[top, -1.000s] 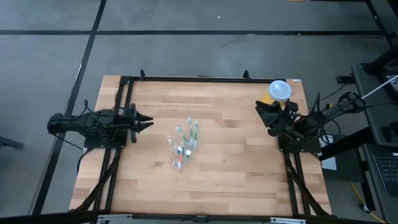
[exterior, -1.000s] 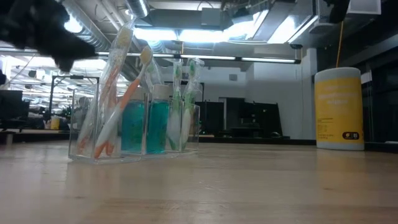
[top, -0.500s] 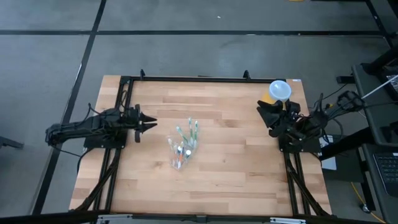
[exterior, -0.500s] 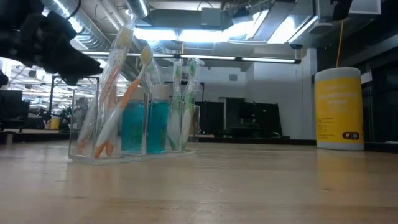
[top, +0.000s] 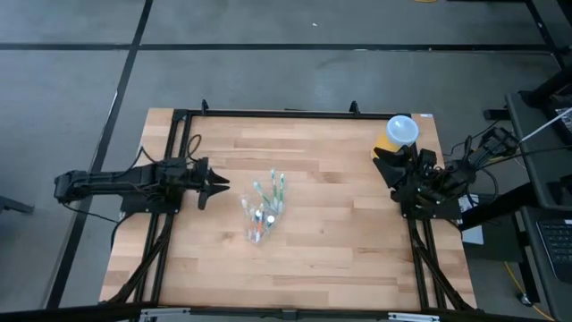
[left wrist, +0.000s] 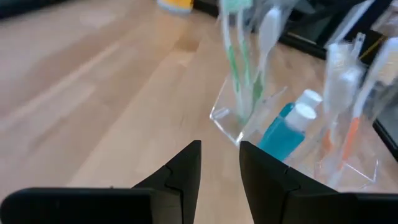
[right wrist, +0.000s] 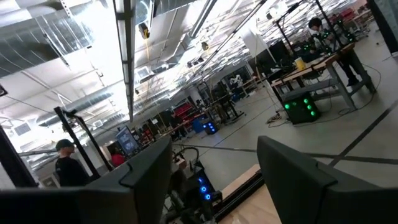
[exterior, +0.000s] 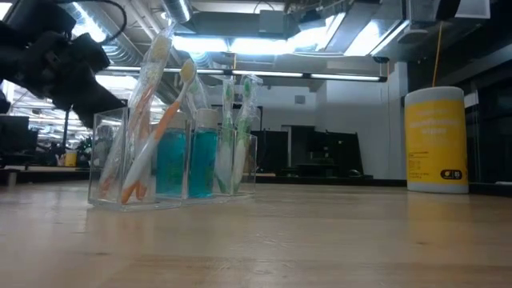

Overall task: Pick & Place toothbrushing station
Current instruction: Return To Home Position

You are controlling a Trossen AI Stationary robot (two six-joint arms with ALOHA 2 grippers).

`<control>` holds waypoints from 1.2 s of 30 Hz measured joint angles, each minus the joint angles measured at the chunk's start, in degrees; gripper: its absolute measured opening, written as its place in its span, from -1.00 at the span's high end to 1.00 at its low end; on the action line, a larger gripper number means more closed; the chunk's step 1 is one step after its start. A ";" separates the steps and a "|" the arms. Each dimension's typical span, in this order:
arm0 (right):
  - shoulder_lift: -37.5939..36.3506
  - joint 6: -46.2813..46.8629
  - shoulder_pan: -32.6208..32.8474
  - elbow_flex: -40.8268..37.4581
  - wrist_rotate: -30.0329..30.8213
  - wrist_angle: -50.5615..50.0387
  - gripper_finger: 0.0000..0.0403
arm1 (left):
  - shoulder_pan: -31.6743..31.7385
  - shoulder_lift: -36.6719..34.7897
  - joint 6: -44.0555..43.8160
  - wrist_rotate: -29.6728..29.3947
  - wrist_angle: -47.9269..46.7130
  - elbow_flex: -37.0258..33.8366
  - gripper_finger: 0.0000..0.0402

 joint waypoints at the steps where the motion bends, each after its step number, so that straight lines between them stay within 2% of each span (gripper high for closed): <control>1: -0.16 -0.08 0.20 -0.01 0.01 -0.07 -0.18 | -0.21 0.52 -1.85 -0.20 -0.04 0.00 0.47; 6: -1.51 -0.54 1.03 -0.01 0.02 0.22 -0.18 | -1.06 1.26 -12.98 -0.31 -0.04 0.00 0.47; 10: -3.83 -2.17 2.25 0.00 -0.05 0.34 -0.18 | -1.06 1.28 -18.09 -0.32 -0.04 0.00 0.47; 16: -8.94 -9.69 5.64 -0.01 0.22 0.36 -0.18 | -1.06 1.28 -18.59 -0.33 -0.06 0.00 0.47; 24: -14.84 -10.88 9.45 -0.01 -0.04 0.37 -0.18 | -1.29 0.89 -18.57 -0.44 -0.06 0.00 0.47; 31: -15.48 -13.05 13.83 -0.01 0.03 -0.11 -0.18 | -7.48 -7.42 -18.55 -1.92 -0.10 0.00 0.47; 36: -15.46 -16.98 16.03 -0.01 3.43 -0.89 -0.18 | -12.21 -13.52 -18.49 -1.80 0.05 0.00 0.47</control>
